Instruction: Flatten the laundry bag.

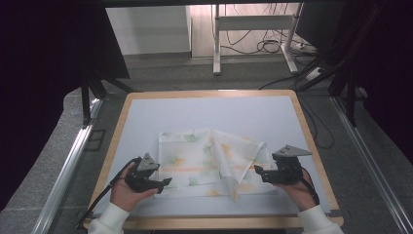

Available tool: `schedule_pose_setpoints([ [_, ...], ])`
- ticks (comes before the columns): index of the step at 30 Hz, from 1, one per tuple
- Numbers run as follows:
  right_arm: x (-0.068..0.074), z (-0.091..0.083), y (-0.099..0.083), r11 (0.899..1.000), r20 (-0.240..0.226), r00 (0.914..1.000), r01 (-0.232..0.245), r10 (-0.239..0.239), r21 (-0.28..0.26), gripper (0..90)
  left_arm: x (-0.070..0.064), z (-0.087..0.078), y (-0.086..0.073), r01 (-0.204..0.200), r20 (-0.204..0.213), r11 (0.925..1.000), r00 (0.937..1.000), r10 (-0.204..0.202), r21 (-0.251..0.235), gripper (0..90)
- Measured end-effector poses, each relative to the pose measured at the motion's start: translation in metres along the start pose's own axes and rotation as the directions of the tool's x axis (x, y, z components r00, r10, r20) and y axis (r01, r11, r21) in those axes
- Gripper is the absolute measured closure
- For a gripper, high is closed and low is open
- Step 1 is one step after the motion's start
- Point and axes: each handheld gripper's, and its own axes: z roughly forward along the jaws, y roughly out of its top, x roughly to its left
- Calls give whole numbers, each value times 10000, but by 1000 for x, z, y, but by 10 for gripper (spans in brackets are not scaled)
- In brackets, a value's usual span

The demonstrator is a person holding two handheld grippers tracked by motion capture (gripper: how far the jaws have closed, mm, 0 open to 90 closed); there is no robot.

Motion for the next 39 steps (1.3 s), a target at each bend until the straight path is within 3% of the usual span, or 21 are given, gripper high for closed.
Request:
schedule_pose_setpoints([
  [8,11,-7,3,9999,-301,9995,124,-126,-74,174,-5,13,2,-34,-81,9999,10000,35,99,295],
  [13,39,-20,-2,9983,-870,9945,574,-583,-139,207,-3,17,1,142,-92,9999,9999,-141,40,295],
  [14,39,-20,-2,9983,-870,9945,574,-583,-139,207,-3,17,1,142,-92,9999,9999,-141,40,296],
  [17,58,-23,-3,9958,-1346,9867,908,-913,-98,232,-3,16,2,272,-173,9995,9995,-275,-189,296],
  [18,58,-23,-3,9958,-1346,9867,908,-913,-98,232,-3,16,2,272,-173,9995,9995,-275,-189,296],
  [19,67,-22,-2,9937,-1615,9805,1118,-1124,-124,240,-3,16,2,253,-193,9993,9995,-258,-257,296],
  [20,67,-22,-2,9937,-1615,9805,1118,-1124,-124,240,-3,16,2,253,-193,9993,9995,-258,-257,296],
  [23,83,-16,-1,9882,-1961,9689,1534,-1508,-21,267,-3,17,3,224,-206,9994,9995,-230,-278,295],
  [26,87,-12,-2,9844,-1953,9657,1757,-1709,75,280,-3,18,3,231,-217,9994,9995,-237,-268,292],
  [29,92,-1,-4,9746,-1831,9622,2156,-2014,607,282,-4,18,3,165,-282,9995,9995,-173,-267,294],
  [32,93,3,-5,9733,-1813,9624,2180,-2022,718,297,-3,19,3,166,-242,9995,9996,-172,-256,294],
  [35,94,9,-6,9690,-1690,9617,2323,-2158,840,336,-4,19,3,152,-235,9996,9996,-157,-235,294],
  [38,92,15,-6,9705,-1658,9654,2196,-2015,993,561,-4,19,3,137,-261,9995,9996,-144,-281,294],
  [39,92,15,-6,9705,-1658,9654,2196,-2015,993,561,-4,19,3,137,-261,9995,9996,-144,-281,294],
])
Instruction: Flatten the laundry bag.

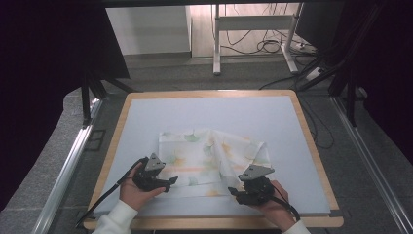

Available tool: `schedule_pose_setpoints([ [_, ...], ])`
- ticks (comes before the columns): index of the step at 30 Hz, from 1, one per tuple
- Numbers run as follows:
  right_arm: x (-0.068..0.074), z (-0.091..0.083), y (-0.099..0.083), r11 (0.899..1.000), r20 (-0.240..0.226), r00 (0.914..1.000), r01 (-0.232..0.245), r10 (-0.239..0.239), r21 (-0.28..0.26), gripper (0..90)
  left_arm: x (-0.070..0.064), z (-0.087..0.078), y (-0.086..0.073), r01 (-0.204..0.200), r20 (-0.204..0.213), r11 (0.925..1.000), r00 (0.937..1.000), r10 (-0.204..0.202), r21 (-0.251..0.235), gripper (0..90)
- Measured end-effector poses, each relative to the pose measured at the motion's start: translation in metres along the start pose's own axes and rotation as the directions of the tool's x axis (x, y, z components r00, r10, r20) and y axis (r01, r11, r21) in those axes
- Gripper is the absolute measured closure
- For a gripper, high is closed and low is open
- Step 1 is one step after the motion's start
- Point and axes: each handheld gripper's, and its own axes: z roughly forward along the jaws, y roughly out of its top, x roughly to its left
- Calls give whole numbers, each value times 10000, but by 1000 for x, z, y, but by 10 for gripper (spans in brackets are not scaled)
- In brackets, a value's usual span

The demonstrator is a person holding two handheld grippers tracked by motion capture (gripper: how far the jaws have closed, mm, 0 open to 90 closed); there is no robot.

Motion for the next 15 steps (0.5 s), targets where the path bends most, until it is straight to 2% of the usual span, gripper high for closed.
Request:
schedule_pose_setpoints([
  [1,-3,2,0,9999,51,9999,-138,137,51,722,-1,0,0,-18,-3,10000,10000,18,-11,294],
  [2,-3,2,0,9999,51,9999,-138,137,51,722,-1,0,0,-18,-3,10000,10000,18,-11,294],
  [3,-6,2,-1,9994,-53,9994,-333,333,1,833,-2,1,0,-14,19,10000,10000,14,-13,294],
  [4,-8,2,-1,9991,-90,9991,-414,414,1,868,-2,1,0,-34,15,10000,10000,34,-8,294],
  [13,-14,-1,0,9992,-71,9995,-324,323,-218,883,-6,4,0,-268,174,9996,9995,266,99,274],
  [15,-15,-2,1,9987,-108,9993,-374,370,-346,884,-11,7,0,-461,300,9988,9985,456,176,267],
])
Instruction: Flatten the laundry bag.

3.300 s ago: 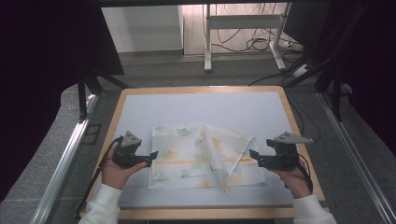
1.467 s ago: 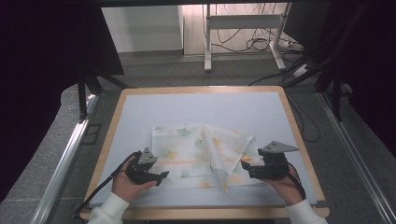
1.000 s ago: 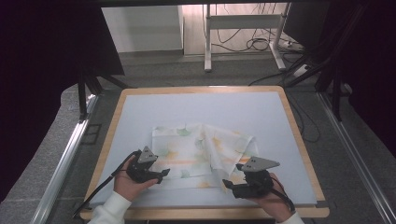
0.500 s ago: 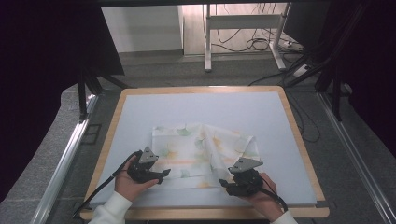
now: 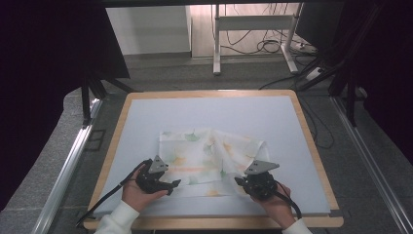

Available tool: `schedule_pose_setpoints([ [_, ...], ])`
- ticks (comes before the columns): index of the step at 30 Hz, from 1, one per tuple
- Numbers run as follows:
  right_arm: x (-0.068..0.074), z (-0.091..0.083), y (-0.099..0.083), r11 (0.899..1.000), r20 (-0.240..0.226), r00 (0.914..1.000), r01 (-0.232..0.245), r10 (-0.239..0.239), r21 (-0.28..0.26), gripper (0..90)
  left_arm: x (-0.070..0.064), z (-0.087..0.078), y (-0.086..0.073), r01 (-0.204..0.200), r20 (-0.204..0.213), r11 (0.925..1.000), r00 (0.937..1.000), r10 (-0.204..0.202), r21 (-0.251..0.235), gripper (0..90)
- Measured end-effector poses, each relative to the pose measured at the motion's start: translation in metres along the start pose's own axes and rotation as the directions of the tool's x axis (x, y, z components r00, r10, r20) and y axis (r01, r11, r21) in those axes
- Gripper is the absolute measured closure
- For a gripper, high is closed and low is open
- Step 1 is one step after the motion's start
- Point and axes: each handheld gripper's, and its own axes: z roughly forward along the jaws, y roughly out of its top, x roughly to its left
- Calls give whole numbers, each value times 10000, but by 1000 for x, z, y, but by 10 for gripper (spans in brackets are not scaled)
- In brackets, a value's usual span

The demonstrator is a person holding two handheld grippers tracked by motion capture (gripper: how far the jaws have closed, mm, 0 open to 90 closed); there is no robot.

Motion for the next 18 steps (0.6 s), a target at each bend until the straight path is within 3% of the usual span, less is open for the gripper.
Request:
schedule_pose_setpoints([
  [9,-6,-7,5,9989,-33,10000,-53,52,-465,884,-8,4,0,-284,-14,9992,9996,285,270,266],
  [18,-11,-11,16,9960,83,10000,-46,54,-891,883,-11,1,-1,-350,-86,9993,9993,351,89,266],
])
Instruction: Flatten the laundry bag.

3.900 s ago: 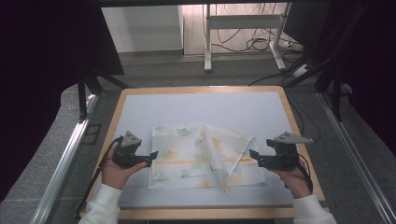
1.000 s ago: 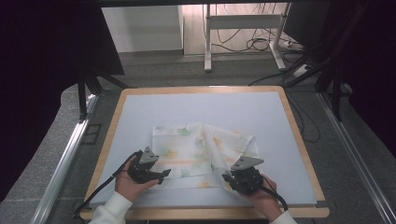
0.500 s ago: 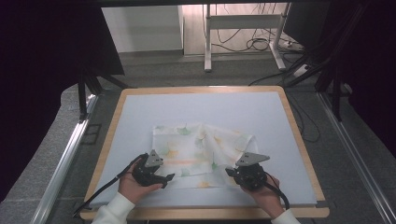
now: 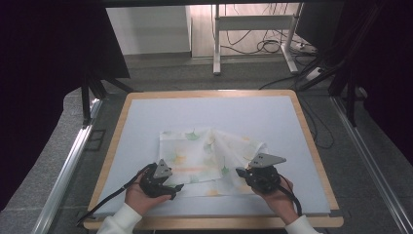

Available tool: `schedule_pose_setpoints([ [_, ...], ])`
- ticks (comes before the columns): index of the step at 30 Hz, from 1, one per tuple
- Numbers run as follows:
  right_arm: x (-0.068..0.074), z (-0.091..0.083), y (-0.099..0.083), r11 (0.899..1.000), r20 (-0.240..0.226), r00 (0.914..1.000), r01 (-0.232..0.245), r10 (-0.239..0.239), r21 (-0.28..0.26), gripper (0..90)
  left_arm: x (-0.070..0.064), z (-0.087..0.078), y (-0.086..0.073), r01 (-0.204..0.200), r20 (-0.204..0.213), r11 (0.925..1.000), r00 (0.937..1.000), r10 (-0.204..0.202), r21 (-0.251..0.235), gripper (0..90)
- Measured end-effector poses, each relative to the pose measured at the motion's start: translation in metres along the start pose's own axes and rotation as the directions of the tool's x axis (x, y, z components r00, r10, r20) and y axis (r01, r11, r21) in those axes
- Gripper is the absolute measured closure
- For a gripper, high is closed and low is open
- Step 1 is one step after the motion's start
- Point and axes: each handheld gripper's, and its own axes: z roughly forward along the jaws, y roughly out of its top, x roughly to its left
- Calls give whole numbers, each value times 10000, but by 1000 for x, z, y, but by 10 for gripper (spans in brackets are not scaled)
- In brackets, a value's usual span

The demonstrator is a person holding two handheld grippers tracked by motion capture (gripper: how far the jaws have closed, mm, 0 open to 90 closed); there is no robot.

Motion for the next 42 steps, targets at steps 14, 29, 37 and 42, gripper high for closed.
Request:
schedule_pose_setpoints([
  [14,-16,-2,17,9981,33,9995,-321,324,-529,883,1,-1,-3,107,184,9999,9998,-107,-15,269],
  [29,-54,10,62,9950,493,9977,-417,463,-903,883,7,1,-12,23,271,9997,9996,-30,237,269],
  [37,-66,18,74,9962,794,9961,-321,386,-814,883,8,-4,-11,140,170,9999,9998,-140,39,269],
  [42,-71,21,76,9967,911,9949,-368,433,-724,883,9,-6,-11,258,129,9997,9996,-257,-27,269],
])
